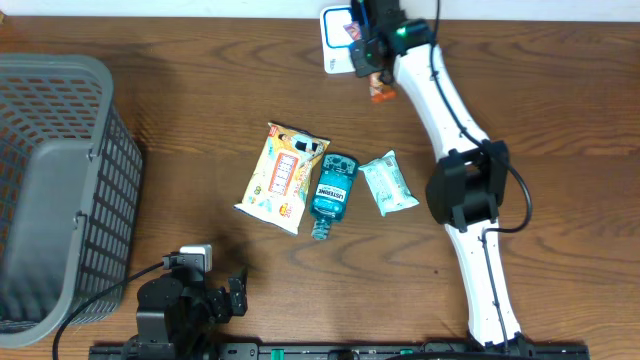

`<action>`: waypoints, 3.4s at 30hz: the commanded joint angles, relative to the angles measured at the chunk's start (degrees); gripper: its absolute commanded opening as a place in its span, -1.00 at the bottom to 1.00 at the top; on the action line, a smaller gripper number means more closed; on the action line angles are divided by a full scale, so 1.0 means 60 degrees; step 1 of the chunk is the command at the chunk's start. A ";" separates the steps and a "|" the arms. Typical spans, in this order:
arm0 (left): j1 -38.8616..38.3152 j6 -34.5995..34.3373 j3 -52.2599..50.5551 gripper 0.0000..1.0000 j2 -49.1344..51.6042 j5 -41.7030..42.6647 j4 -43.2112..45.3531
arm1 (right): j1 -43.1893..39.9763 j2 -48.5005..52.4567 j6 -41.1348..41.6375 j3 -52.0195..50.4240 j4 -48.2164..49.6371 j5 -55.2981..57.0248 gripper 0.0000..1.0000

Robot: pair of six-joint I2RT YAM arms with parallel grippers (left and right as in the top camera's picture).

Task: Scan the item barcode
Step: 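Hold the Top bar in front of the white scanner, then carry the Top bar off to the right side and release it, then reach the right gripper down to the green packet and grasp it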

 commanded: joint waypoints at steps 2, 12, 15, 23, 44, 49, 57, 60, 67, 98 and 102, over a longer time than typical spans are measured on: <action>-0.0022 -0.0047 -0.0087 0.96 -0.0015 -0.0022 -0.0306 | -0.0907 -0.0033 0.0164 0.1020 -0.1596 0.1384 -0.98; -0.0022 -0.0047 -0.0087 0.96 -0.0015 -0.0022 -0.0306 | -0.3796 -0.0018 0.0171 0.0550 -0.3424 0.4965 -0.98; -0.0022 -0.0047 -0.0087 0.96 -0.0015 -0.0022 -0.0306 | -0.4707 -0.0018 0.0619 0.0342 -0.3238 0.5253 -0.97; -0.0022 -0.0047 -0.0087 0.96 -0.0015 -0.0022 -0.0306 | -0.6940 -0.0018 0.0703 -0.0335 -0.2776 0.4918 -0.97; -0.0022 -0.0047 -0.0087 0.96 -0.0015 -0.0022 -0.0306 | -0.8637 -0.2280 0.1530 -0.0860 -0.3308 0.0525 0.99; -0.0022 -0.0047 -0.0087 0.96 -0.0015 -0.0022 -0.0306 | -0.7938 -0.3639 0.1880 -0.0860 -0.4033 -0.0594 0.99; -0.0022 -0.0047 -0.0087 0.96 -0.0015 -0.0022 -0.0306 | -0.5745 -0.4798 0.1953 -0.0863 -0.5224 -0.1002 0.99; -0.0022 -0.0047 -0.0087 0.96 -0.0015 -0.0022 -0.0306 | -0.4849 -0.4717 0.1942 -0.0900 -0.5643 -0.2499 0.99; -0.0022 -0.0047 -0.0087 0.96 -0.0015 -0.0022 -0.0306 | -0.2816 -0.4743 0.1661 -0.1687 -0.6404 -0.3442 0.98; -0.0022 -0.0047 -0.0087 0.96 -0.0015 -0.0022 -0.0306 | -0.0259 -1.0094 1.0393 -1.6914 0.5872 -0.3286 0.71; -0.0022 -0.0047 -0.0087 0.96 -0.0015 -0.0022 -0.0306 | -0.0262 -1.0087 1.0444 -1.7067 0.5887 -0.2619 0.74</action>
